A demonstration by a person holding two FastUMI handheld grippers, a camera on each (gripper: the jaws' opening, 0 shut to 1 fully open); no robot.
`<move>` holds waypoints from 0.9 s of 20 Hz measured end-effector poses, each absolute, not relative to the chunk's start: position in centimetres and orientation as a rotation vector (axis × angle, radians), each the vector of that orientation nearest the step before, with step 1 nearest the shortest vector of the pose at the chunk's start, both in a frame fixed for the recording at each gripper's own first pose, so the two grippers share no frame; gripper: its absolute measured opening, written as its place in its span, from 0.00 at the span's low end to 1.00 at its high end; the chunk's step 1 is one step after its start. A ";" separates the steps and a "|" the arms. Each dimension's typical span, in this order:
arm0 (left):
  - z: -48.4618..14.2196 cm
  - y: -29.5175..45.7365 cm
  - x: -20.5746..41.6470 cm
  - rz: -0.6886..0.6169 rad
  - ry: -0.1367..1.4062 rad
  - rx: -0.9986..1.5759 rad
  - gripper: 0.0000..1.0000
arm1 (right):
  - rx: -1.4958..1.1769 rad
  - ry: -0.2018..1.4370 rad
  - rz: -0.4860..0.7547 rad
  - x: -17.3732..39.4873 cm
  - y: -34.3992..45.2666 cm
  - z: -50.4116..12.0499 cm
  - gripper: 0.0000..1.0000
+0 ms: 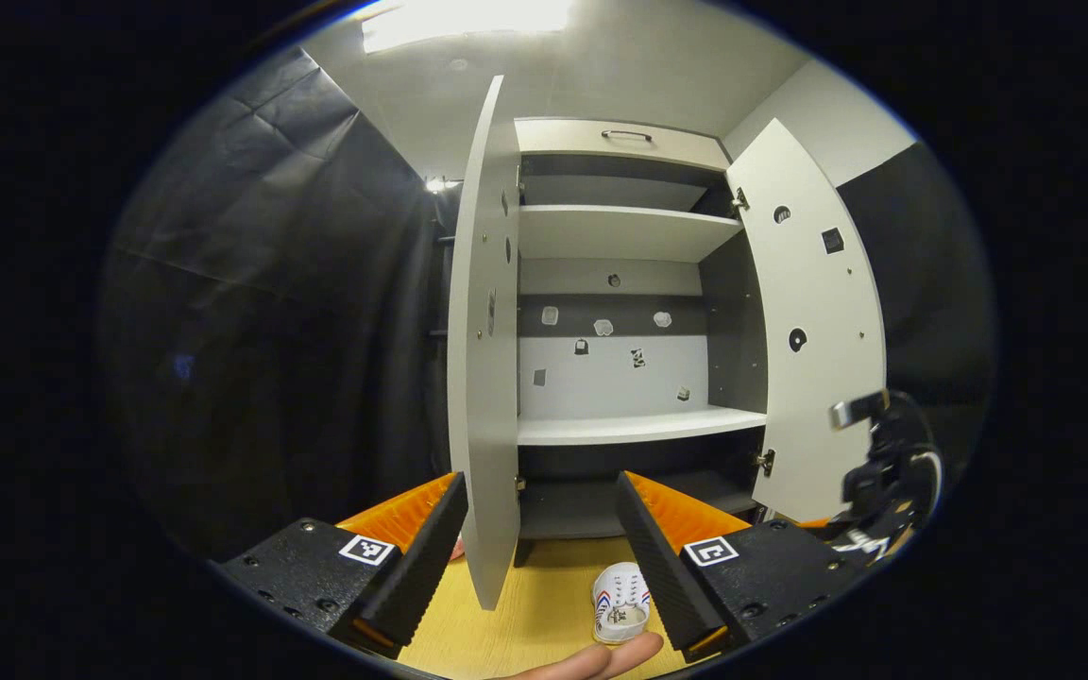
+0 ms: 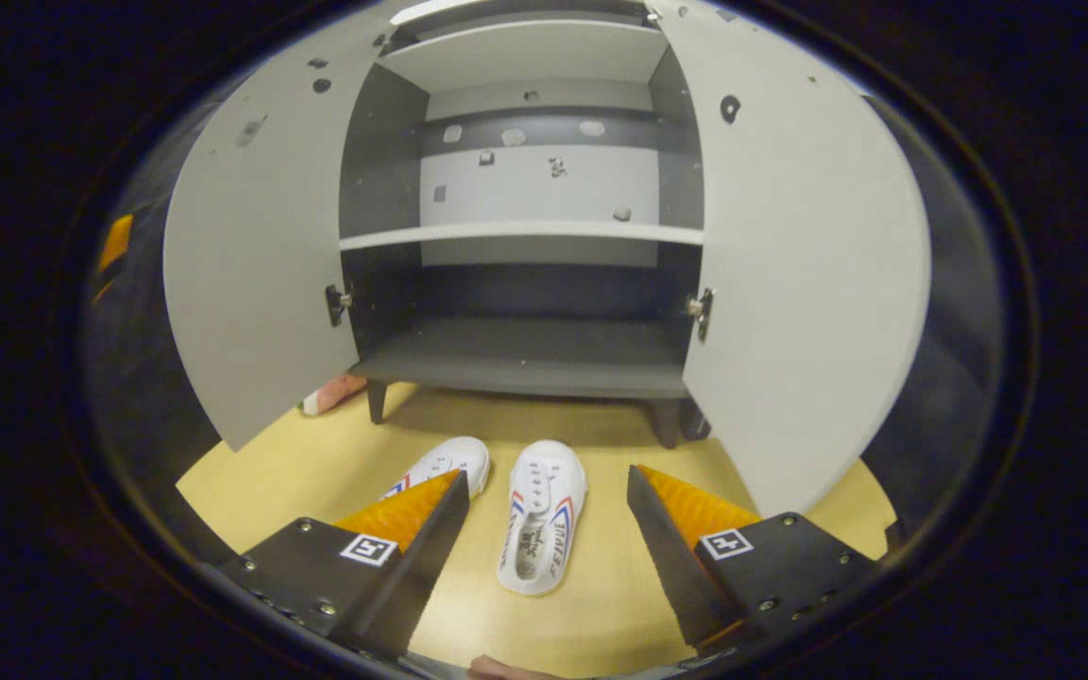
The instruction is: Grab one shoe with the right hand and put it into the shoe cabinet, grab the other shoe with the left hand and put it into the shoe cabinet; then close the right door with the right hand and the left door with the left hand.
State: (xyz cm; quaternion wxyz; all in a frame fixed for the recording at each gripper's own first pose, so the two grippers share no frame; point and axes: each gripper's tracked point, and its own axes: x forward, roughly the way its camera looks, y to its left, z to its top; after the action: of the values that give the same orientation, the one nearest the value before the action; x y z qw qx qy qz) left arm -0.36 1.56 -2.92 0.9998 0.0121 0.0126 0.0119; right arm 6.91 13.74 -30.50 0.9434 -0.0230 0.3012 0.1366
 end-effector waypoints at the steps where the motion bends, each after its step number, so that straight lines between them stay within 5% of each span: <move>1: -2.9 1.6 -0.5 0.022 0.022 0.024 0.95 | -0.051 0.653 0.288 7.0 14.6 -32.5 1.00; 5: -3.4 2.1 -0.5 0.012 0.028 0.019 0.95 | -0.061 0.756 0.269 7.4 16.5 -38.8 1.00; 11: -4.8 3.2 0.0 0.029 0.050 0.020 0.92 | -0.037 0.805 0.237 8.1 18.6 -43.2 0.85; 12: -5.1 3.1 0.1 0.024 0.050 0.019 0.96 | -0.010 0.826 0.248 8.0 19.2 -44.2 0.71; 13: -5.3 2.9 0.2 0.016 0.053 0.018 0.96 | -0.013 0.818 0.247 8.4 19.2 -44.3 0.68; 16: -6.2 2.6 0.5 -0.005 0.062 0.017 0.92 | -0.017 0.734 0.205 10.4 18.9 -44.4 0.68; 18: -6.6 2.6 0.8 -0.007 0.063 0.017 0.96 | 0.058 0.703 0.182 12.2 18.9 -43.8 0.24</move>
State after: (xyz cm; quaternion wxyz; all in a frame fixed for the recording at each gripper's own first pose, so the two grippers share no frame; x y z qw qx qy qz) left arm 0.83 2.56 -6.57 0.9995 0.0087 0.0314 -0.0034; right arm 12.17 18.88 -43.76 0.9344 0.0285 0.3437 0.0890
